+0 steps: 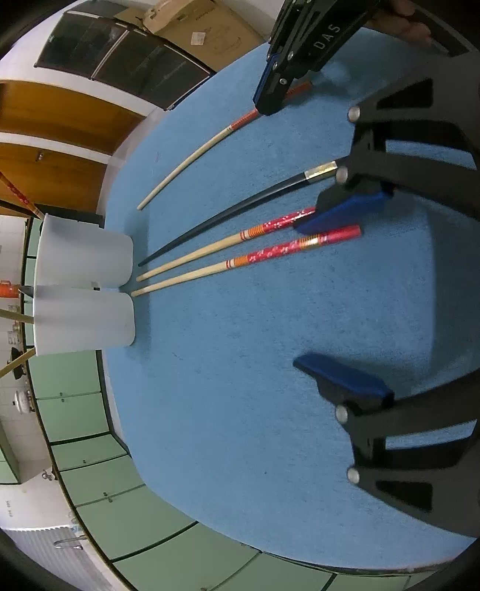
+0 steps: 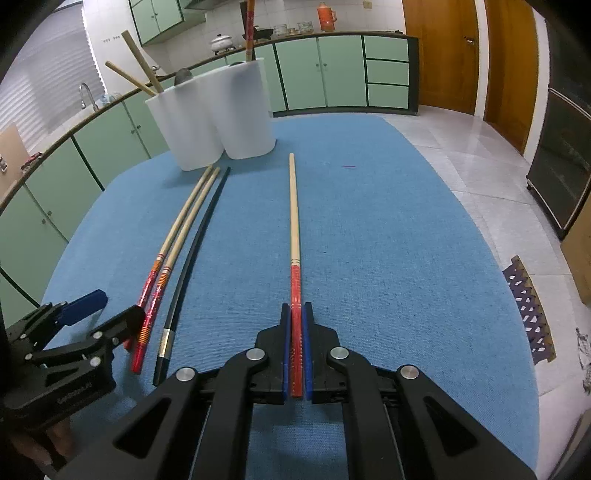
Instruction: Organize utensils
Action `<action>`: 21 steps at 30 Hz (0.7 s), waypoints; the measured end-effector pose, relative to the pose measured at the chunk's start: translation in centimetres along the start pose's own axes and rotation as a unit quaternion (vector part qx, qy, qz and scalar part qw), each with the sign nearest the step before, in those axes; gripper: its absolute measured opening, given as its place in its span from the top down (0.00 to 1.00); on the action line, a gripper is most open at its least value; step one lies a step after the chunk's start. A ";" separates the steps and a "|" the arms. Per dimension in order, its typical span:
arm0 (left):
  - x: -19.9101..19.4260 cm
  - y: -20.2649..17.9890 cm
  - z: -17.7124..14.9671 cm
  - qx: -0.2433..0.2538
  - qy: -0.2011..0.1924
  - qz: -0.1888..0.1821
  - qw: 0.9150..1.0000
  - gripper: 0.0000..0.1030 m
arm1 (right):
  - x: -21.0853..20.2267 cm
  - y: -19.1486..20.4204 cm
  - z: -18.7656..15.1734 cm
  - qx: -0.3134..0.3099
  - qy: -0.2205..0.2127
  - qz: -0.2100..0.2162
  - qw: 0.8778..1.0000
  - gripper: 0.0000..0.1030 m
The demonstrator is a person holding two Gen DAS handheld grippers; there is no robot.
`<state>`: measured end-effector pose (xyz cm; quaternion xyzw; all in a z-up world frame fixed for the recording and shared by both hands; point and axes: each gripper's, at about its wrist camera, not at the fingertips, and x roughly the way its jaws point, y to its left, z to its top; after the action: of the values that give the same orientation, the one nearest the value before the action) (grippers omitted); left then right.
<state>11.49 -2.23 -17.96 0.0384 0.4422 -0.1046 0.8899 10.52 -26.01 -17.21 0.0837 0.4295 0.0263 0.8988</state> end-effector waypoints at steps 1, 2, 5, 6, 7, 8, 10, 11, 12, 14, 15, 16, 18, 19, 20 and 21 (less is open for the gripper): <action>0.0 0.0 0.0 0.001 0.000 0.000 1.000 0.52 | 0.0 0.0 0.0 -0.001 0.000 0.000 1.000 0.94; -0.1 0.0 0.0 0.002 0.001 0.000 1.000 0.58 | 0.0 0.0 0.0 -0.001 0.000 0.000 1.000 0.94; -0.2 0.2 0.0 -0.003 0.006 -0.002 1.000 0.72 | 0.0 0.1 0.0 -0.002 0.000 -0.002 1.000 0.94; -0.3 0.3 -0.1 -0.005 0.009 -0.007 1.000 0.76 | 0.0 0.2 0.1 -0.002 0.000 -0.002 1.000 0.94; -0.3 0.3 0.0 -0.007 0.012 -0.013 1.000 0.83 | 0.0 0.2 0.1 -0.002 0.000 -0.002 1.000 0.94; -0.3 0.4 0.0 -0.012 0.015 -0.018 1.000 0.88 | 0.0 0.2 0.0 -0.001 0.000 -0.001 1.000 0.94; -0.3 0.6 -0.1 -0.019 0.019 -0.022 0.999 0.94 | 0.0 0.3 0.0 0.000 0.001 0.000 1.000 0.94; -0.4 0.8 -0.2 -0.022 0.020 -0.024 0.999 0.94 | 0.0 0.4 0.0 -0.001 0.001 0.001 1.000 0.94; -0.4 0.9 -0.3 -0.026 0.020 -0.027 0.999 0.95 | 0.0 0.3 0.1 -0.003 0.002 0.002 1.000 0.94; -0.7 1.3 -0.6 -0.035 0.017 -0.023 0.999 0.95 | 0.0 0.5 0.1 -0.007 0.002 0.005 1.000 0.94; -0.8 1.6 -0.9 -0.040 0.014 -0.018 0.999 0.95 | 0.0 0.5 0.1 -0.007 0.002 0.006 1.000 0.94; -1.0 1.8 -1.1 -0.044 0.011 -0.009 0.999 0.95 | 0.1 0.6 0.1 -0.006 0.002 0.006 1.000 0.94; -1.1 2.2 -1.3 -0.055 0.007 0.004 0.998 0.95 | 0.2 0.6 0.3 -0.007 0.002 0.006 1.000 0.94; -1.1 2.5 -1.3 -0.064 0.006 0.011 0.998 0.95 | 0.3 0.7 0.4 -0.008 0.002 0.005 1.000 0.94; -1.1 2.9 -1.2 -0.073 0.005 0.017 0.997 0.95 | 0.4 0.7 0.5 -0.008 0.002 0.003 1.000 0.94; -1.0 3.3 -0.9 -0.082 0.005 0.019 0.996 0.95 | 0.4 0.7 0.6 -0.008 0.002 0.001 1.000 0.94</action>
<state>10.94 1.29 -17.84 -0.0259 0.4528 -0.0504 0.8898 11.32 -25.34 -17.03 0.0767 0.4306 0.0311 0.8987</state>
